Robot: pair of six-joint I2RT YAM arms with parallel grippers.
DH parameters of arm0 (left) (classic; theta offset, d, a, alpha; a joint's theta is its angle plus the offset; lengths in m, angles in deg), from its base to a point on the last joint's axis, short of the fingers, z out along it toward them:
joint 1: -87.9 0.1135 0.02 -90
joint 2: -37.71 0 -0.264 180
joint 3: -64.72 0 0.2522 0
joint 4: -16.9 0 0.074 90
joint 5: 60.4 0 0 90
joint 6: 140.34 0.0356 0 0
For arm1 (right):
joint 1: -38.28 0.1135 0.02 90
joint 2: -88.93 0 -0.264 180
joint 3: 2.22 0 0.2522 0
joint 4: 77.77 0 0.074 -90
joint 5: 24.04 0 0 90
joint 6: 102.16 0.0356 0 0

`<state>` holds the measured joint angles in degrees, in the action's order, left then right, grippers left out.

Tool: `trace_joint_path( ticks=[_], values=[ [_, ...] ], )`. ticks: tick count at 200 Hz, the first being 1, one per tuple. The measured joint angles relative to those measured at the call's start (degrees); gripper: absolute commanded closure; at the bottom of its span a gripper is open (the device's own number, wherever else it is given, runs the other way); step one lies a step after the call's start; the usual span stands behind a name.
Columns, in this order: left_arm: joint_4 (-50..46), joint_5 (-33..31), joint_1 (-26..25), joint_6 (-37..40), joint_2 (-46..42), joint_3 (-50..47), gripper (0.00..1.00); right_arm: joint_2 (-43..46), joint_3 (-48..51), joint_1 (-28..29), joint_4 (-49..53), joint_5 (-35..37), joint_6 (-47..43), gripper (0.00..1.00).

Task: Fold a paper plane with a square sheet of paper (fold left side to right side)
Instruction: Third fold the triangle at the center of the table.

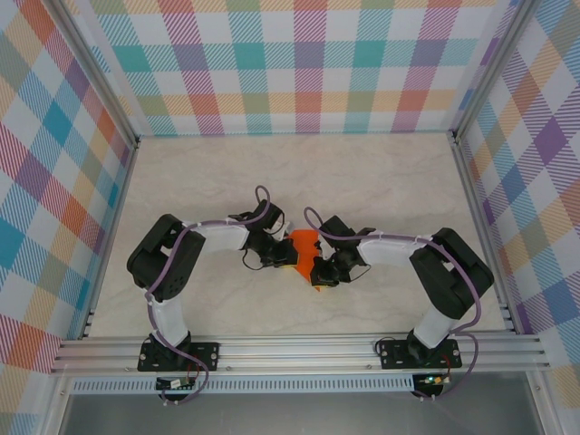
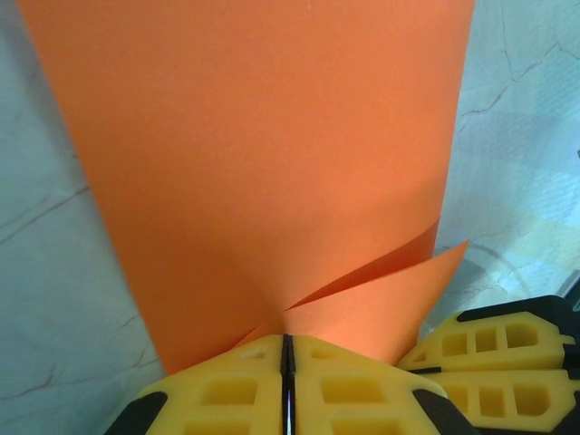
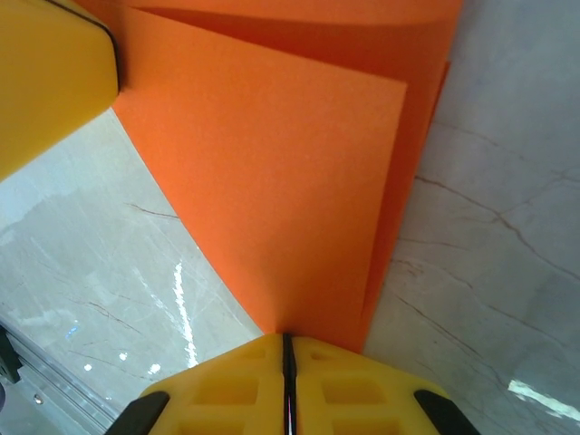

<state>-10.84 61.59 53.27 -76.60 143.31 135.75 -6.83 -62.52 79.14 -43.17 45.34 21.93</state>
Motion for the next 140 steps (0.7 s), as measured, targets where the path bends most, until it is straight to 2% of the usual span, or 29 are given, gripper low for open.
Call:
trace_joint_path(
  ticks=[39, 62, 104, 140],
  values=[
    [-2.0, -1.2, -1.3, 0.1, -7.9, -0.8, 0.94, 0.0, -0.1, 0.0, 0.1, 0.0, 0.0, 0.95],
    [-0.3, -1.2, -4.1, -1.1, -11.2, -3.1, 0.95, 0.1, -0.1, 0.0, 0.2, 0.2, 0.0, 0.95],
    [2.9, -1.2, -8.8, -3.4, -8.0, -4.7, 0.96, 0.1, -0.1, 0.0, 0.2, 0.2, 0.0, 0.96],
    [4.8, -1.4, -9.4, -4.4, -4.2, -4.7, 0.97, 0.1, -0.1, 0.0, 0.3, 0.3, 0.0, 0.96]
  ],
)
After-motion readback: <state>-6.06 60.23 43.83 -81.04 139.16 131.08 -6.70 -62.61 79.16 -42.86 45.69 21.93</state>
